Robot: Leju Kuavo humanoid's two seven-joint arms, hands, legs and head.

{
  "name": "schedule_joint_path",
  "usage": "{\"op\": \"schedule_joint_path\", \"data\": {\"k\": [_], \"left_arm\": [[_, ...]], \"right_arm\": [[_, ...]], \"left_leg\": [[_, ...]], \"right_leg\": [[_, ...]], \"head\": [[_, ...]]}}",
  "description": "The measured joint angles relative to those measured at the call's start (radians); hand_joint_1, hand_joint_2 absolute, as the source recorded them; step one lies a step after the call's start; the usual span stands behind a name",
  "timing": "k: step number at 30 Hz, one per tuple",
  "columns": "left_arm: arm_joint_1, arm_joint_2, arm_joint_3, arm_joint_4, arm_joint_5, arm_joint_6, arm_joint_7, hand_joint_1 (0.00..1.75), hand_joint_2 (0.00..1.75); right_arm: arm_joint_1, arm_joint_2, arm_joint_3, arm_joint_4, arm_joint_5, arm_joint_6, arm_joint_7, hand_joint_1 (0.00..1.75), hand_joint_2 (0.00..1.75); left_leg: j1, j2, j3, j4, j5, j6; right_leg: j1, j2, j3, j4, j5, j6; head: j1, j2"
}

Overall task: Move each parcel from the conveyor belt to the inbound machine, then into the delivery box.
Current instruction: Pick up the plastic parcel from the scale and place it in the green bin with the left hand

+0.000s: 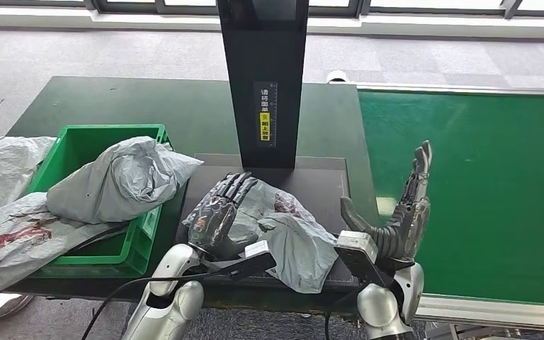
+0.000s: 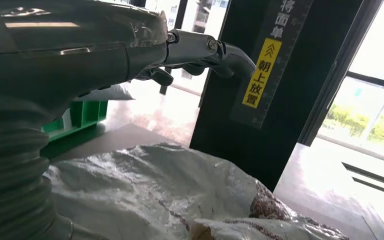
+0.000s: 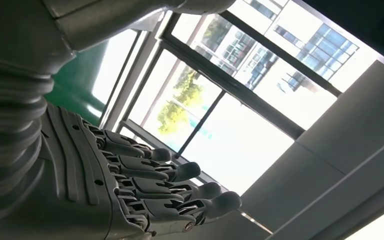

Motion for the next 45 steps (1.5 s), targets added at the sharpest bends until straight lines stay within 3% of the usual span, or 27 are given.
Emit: {"op": "schedule_joint_path", "data": {"k": [5, 23, 24, 25, 27, 28, 29, 35, 45], "left_arm": [[-0.011, -0.004, -0.015, 0.041, 0.157, -0.007, 0.011, 0.0, 1.75], [-0.013, -0.006, -0.025, 0.069, 0.123, -0.04, 0.034, 0.03, 1.75], [-0.013, -0.006, -0.026, 0.07, 0.12, -0.041, 0.035, 0.21, 1.75], [-0.013, -0.006, -0.026, 0.07, 0.118, -0.041, 0.035, 0.53, 1.75], [-0.013, -0.006, -0.027, 0.071, 0.114, -0.043, 0.036, 1.34, 1.75], [-0.014, -0.006, -0.028, 0.073, 0.104, -0.046, 0.042, 1.61, 1.75], [-0.016, -0.005, -0.03, 0.077, 0.086, -0.052, 0.052, 1.72, 1.75], [-0.045, -0.006, -0.058, 0.171, -0.024, -0.085, 0.08, 1.75, 1.75], [-0.105, -0.011, -0.102, 0.34, -0.045, -0.129, 0.045, 1.75, 1.75]], "right_arm": [[0.021, 0.001, 0.0, -0.073, -0.005, -0.004, -0.01, 0.0, 1.75], [0.031, 0.001, 0.0, -0.099, -0.017, -0.024, -0.02, 0.0, 1.75], [0.031, 0.001, 0.0, -0.099, -0.017, -0.025, -0.02, 0.0, 1.75], [0.031, 0.001, 0.0, -0.099, -0.017, -0.025, -0.02, 0.0, 1.75], [0.031, 0.001, 0.0, -0.099, -0.018, -0.026, -0.02, 0.0, 1.75], [0.03, 0.001, 0.0, -0.099, -0.019, -0.027, -0.02, 0.0, 1.75], [0.03, 0.001, 0.0, -0.099, -0.02, -0.027, -0.02, 0.0, 1.75], [0.025, 0.001, 0.0, -0.097, -0.026, -0.032, -0.022, 0.0, 1.75], [0.001, 0.001, 0.0, -0.072, -0.032, -0.034, -0.025, 0.0, 1.75]], "left_leg": [[0.0, 0.001, 0.0, 0.0, 0.0, 0.0], [0.0, 0.001, 0.0, 0.0, 0.0, 0.0], [0.0, 0.001, 0.0, 0.0, 0.0, 0.0], [0.0, 0.001, 0.0, 0.0, 0.0, 0.0], [0.0, 0.001, 0.0, 0.0, 0.0, 0.0], [0.0, 0.001, 0.0, 0.0, 0.0, 0.0], [0.0, 0.001, 0.0, 0.0, 0.0, 0.0], [0.0, 0.001, 0.0, 0.0, 0.0, 0.0], [0.0, 0.0, 0.0, 0.0, 0.0, 0.0]], "right_leg": [[0.0, 0.0, 0.0, 0.0, 0.0, 0.0], [0.0, 0.001, 0.0, 0.0, 0.0, 0.0], [0.0, 0.001, 0.0, 0.0, 0.0, 0.0], [0.0, 0.001, 0.0, 0.0, 0.0, 0.0], [0.0, 0.001, 0.0, 0.0, 0.0, 0.0], [0.0, 0.001, 0.0, 0.0, 0.0, 0.0], [0.0, 0.001, 0.0, 0.0, 0.0, 0.0], [0.0, 0.0, 0.0, 0.0, 0.0, 0.001], [0.0, 0.0, 0.001, 0.0, 0.0, 0.001]], "head": [[0.0, 0.0], [0.0, 0.0], [0.0, 0.0], [0.0, 0.0], [0.0, 0.0], [0.0, 0.0], [0.0, 0.0], [0.0, 0.0], [0.0, 0.0]]}}
